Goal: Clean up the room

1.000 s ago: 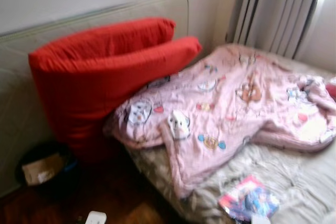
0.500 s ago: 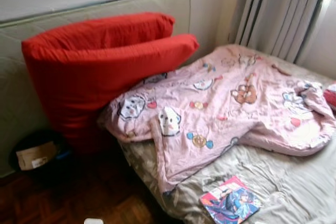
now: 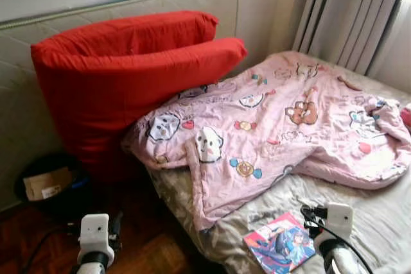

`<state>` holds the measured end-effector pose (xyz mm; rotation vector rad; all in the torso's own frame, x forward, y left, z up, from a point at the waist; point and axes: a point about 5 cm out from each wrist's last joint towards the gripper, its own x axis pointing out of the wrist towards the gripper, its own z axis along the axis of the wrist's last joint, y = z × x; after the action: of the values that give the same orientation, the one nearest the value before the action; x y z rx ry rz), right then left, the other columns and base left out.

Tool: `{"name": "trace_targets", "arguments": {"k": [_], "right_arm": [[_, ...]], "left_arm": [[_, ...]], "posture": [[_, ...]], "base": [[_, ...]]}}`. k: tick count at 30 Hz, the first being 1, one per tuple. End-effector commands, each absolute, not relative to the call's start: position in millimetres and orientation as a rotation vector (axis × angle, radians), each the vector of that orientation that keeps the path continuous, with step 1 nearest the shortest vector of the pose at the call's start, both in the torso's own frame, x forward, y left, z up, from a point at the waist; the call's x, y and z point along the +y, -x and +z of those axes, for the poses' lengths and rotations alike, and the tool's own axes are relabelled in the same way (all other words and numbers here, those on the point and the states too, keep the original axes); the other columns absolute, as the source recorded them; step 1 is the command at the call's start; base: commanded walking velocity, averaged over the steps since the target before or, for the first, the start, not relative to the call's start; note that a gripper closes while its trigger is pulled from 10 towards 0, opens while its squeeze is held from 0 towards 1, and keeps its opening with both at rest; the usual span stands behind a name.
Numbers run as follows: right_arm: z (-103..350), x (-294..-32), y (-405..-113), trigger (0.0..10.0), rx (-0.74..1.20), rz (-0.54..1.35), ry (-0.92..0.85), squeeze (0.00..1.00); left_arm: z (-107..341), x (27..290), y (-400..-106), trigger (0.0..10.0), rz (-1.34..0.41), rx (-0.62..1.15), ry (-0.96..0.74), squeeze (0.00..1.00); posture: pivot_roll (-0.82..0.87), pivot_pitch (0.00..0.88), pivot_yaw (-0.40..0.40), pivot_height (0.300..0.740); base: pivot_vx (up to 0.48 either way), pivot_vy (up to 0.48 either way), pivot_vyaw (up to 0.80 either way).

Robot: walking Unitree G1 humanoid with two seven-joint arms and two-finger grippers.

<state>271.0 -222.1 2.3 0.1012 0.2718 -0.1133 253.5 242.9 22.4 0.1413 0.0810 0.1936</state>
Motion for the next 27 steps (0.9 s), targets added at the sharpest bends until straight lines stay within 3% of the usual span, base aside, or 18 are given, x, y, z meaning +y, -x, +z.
{"name": "trace_targets", "arguments": {"k": [1,12,20,27], "right_arm": [[-6.7,-214.1,-263.7,10.0,0.303,-0.100,-0.120,0.00],[-5.9,-220.9,-246.3,10.0,0.221,-0.131,-0.104,0.00],[-8.1,-220.8,-247.9,10.0,0.260,-0.143,-0.097,0.00],[-12.7,-214.4,-247.2,10.0,0.294,-0.146,-0.104,0.00]], "left_arm": [[22.2,240.3,-251.6,10.0,0.197,0.069,-0.134,0.00],[40.7,218.4,-247.4,10.0,0.125,-0.047,-0.116,0.00],[49.5,221.7,-251.0,10.0,0.130,-0.056,-0.116,0.00],[53.8,226.8,-250.9,10.0,0.120,-0.039,-0.124,0.00]], "posture": [[0.04,0.149,-0.042,0.740],[0.02,0.158,-0.055,0.740],[0.03,0.155,-0.061,0.740],[0.04,0.171,-0.040,0.701]], "base": [[0.000,0.000,0.00],[0.000,0.000,0.00],[0.000,0.000,0.00],[0.000,0.000,0.00]]}}
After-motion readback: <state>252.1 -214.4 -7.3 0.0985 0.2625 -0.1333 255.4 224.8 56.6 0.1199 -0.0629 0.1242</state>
